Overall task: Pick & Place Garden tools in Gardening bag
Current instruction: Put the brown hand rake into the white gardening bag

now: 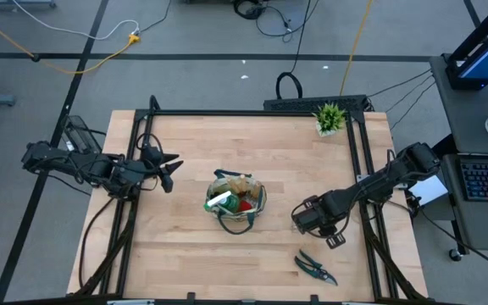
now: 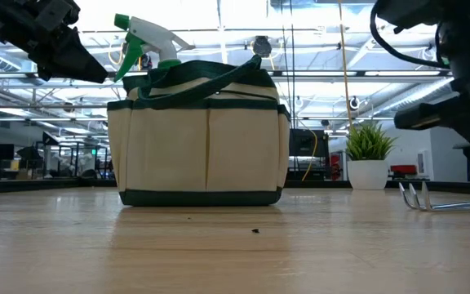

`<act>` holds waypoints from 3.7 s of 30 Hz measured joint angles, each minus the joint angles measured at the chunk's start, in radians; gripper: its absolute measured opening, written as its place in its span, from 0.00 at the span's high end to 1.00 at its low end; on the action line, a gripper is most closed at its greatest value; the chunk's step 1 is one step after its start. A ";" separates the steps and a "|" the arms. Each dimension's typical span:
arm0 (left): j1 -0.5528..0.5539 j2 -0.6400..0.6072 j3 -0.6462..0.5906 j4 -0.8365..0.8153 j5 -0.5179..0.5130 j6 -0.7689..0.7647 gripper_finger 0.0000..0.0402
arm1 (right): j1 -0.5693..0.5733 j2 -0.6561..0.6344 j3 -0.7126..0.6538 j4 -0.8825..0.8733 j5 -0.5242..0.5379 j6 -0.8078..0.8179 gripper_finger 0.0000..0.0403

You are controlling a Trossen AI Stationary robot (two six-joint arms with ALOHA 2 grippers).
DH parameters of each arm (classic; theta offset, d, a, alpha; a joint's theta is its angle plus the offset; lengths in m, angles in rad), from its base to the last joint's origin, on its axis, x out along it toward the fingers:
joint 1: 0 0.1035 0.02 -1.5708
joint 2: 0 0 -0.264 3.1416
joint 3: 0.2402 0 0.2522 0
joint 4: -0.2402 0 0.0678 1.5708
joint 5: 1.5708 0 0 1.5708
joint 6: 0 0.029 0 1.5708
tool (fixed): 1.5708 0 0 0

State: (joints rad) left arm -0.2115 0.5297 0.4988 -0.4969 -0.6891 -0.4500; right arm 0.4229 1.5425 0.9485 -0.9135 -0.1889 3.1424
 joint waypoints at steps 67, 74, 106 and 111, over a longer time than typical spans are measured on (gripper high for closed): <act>0.000 0.000 0.000 -0.001 0.011 0.027 0.68 | -0.024 0.139 0.000 0.090 -0.055 -0.101 0.75; 0.000 0.000 0.000 -0.001 0.011 0.027 0.68 | -0.024 0.139 -0.001 0.096 -0.052 -0.120 0.75; 0.000 0.000 0.000 0.000 0.010 0.019 0.68 | -0.043 0.139 0.000 0.013 -0.049 -0.282 0.75; 0.000 0.000 0.000 -0.001 0.011 0.019 0.68 | -0.043 0.140 -0.001 -0.045 -0.047 -0.353 0.75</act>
State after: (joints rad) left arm -0.2118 0.5297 0.4988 -0.4976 -0.6785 -0.4309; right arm 0.3794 1.6829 0.9473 -0.9585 -0.2363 2.7891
